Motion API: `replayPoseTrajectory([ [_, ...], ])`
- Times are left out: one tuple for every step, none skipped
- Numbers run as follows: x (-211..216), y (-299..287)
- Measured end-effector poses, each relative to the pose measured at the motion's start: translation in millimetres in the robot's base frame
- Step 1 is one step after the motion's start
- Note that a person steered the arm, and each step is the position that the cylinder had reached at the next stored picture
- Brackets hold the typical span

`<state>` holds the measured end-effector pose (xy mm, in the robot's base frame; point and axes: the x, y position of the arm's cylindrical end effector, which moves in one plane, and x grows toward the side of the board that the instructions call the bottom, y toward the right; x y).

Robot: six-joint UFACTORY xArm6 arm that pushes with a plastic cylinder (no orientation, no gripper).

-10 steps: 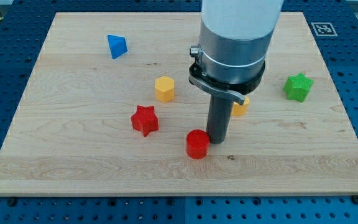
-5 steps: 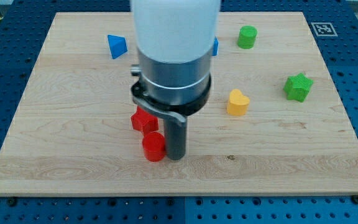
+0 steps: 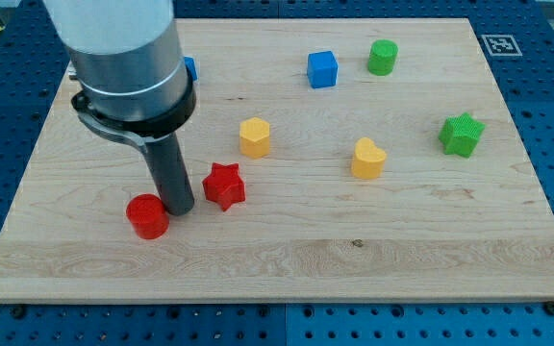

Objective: Move the red circle to the bottom left

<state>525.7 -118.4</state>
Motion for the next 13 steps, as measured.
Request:
replayPoseTrajectory([
  [8, -15],
  [8, -42],
  [8, -61],
  [10, -71],
  [13, -77],
  [-8, -65],
  [-11, -40],
  [14, -40],
  [17, -40],
  [22, -40],
  [28, -53],
  [28, -73],
  [28, -75],
])
